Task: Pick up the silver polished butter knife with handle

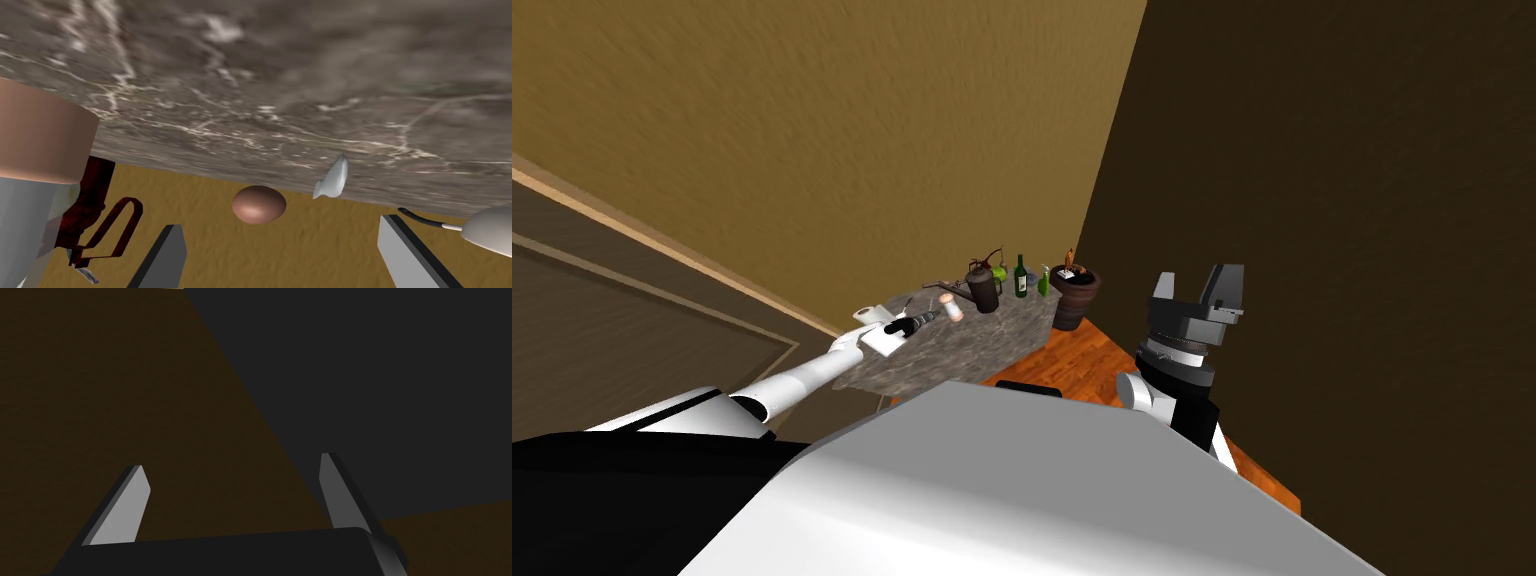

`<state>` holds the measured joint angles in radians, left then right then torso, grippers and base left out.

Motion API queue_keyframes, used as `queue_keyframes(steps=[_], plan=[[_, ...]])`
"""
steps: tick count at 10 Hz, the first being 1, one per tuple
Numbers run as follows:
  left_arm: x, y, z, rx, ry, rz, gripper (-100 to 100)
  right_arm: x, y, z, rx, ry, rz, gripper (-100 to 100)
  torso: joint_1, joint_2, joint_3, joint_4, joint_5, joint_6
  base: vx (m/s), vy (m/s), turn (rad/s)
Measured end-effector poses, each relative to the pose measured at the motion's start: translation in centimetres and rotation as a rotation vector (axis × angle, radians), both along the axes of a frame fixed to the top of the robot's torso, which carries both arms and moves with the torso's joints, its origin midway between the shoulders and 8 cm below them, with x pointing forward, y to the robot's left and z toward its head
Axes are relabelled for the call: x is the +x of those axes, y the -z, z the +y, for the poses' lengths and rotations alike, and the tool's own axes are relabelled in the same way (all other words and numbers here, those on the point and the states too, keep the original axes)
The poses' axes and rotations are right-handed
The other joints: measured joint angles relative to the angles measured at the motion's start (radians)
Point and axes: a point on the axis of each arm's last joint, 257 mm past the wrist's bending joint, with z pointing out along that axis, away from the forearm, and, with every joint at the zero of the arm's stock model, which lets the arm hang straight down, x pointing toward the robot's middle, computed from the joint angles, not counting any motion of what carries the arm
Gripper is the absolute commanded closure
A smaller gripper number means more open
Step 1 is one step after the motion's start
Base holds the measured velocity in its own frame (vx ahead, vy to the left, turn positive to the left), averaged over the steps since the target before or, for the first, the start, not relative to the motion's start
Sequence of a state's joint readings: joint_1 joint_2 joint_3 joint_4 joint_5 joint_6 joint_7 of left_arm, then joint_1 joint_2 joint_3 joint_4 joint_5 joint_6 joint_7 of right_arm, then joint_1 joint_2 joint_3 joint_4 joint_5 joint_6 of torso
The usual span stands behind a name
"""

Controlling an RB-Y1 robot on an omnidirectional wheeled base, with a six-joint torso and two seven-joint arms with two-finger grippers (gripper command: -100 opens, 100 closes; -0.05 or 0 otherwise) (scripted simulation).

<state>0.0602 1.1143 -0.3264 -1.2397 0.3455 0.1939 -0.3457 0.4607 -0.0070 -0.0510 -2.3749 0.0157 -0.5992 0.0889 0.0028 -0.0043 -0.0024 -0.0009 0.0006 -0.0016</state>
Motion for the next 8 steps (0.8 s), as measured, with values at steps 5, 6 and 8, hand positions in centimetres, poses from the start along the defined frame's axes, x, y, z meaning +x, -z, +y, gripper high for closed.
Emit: queue_keyframes(steps=[5,6,8], plan=[[-2.9,0.7,4.4,0.085,-0.08,0.105,-100,0.0,0.0,0.0,0.0,0.0,0.0,0,-0.001,0.002,0.002,0.001,-0.001,0.0,0.054,0.02,-0.117],[-3.4,0.9,5.7,0.108,-0.102,0.132,-100,0.0,0.0,0.0,0.0,0.0,0.0,0,-0.001,0.001,0.001,0.0,0.0,0.001,0.078,0.041,-0.16],[-5.4,0.7,8.1,0.149,-0.141,0.181,-100,0.0,0.0,0.0,0.0,0.0,0.0,0,0.0,0.002,0.001,0.0,0.0,0.0,0.051,0.03,-0.097]])
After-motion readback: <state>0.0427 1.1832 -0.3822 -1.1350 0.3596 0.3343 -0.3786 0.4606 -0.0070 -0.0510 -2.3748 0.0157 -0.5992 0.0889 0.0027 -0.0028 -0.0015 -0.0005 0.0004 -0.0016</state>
